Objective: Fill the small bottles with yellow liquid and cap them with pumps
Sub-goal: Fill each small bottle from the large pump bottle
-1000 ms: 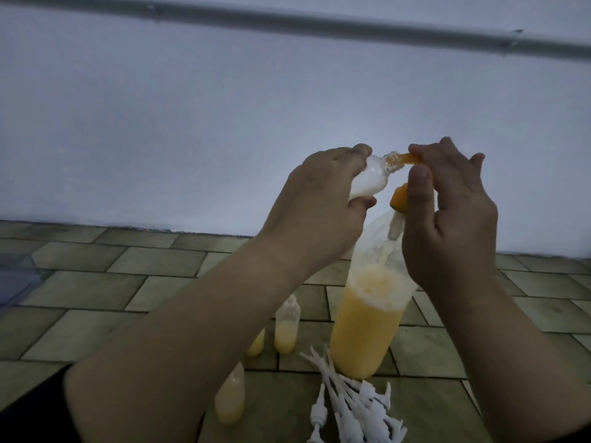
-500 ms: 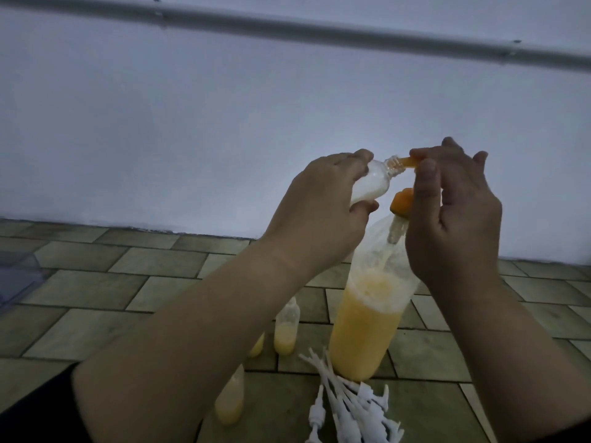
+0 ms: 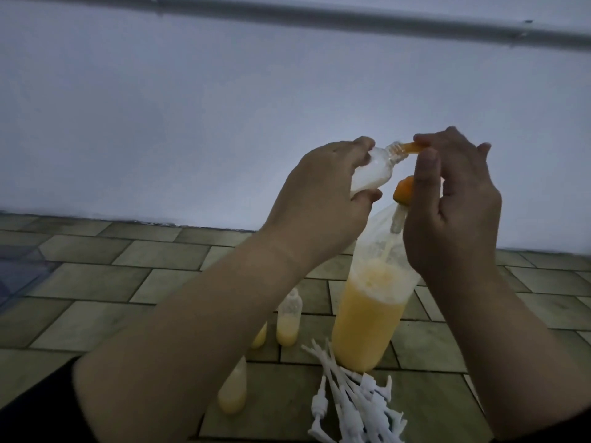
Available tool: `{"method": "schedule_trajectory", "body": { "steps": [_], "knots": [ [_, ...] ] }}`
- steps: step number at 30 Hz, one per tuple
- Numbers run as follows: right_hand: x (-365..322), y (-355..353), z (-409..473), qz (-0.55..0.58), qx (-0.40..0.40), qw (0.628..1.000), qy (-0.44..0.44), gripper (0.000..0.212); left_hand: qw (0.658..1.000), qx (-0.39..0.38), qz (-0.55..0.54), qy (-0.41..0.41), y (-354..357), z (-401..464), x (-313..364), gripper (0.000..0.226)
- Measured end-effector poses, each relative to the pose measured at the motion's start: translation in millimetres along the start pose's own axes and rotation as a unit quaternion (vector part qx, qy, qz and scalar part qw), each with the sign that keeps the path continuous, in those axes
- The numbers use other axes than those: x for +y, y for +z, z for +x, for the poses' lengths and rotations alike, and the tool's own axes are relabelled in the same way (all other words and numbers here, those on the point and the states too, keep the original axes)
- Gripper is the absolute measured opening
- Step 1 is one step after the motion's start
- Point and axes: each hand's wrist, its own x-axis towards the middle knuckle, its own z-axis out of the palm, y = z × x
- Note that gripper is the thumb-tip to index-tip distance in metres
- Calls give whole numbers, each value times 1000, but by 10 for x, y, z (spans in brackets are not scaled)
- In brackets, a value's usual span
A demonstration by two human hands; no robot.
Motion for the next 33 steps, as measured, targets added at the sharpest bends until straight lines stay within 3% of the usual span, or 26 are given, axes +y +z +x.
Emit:
{"method": "schedule_trajectory", "body": {
  "steps": [21, 27, 33],
  "knots": [
    [81, 57, -169, -12, -3, 1000, -5, 37, 1000, -8, 14, -9, 108, -121, -8, 52],
    [15, -36, -45, -25, -25, 999, -18, 47, 1000, 7, 23, -1, 2, -44, 41, 54],
    [77, 29, -156, -17, -2, 1000, -5, 39, 1000, 10, 20, 2, 94, -107, 25, 53]
  ]
}}
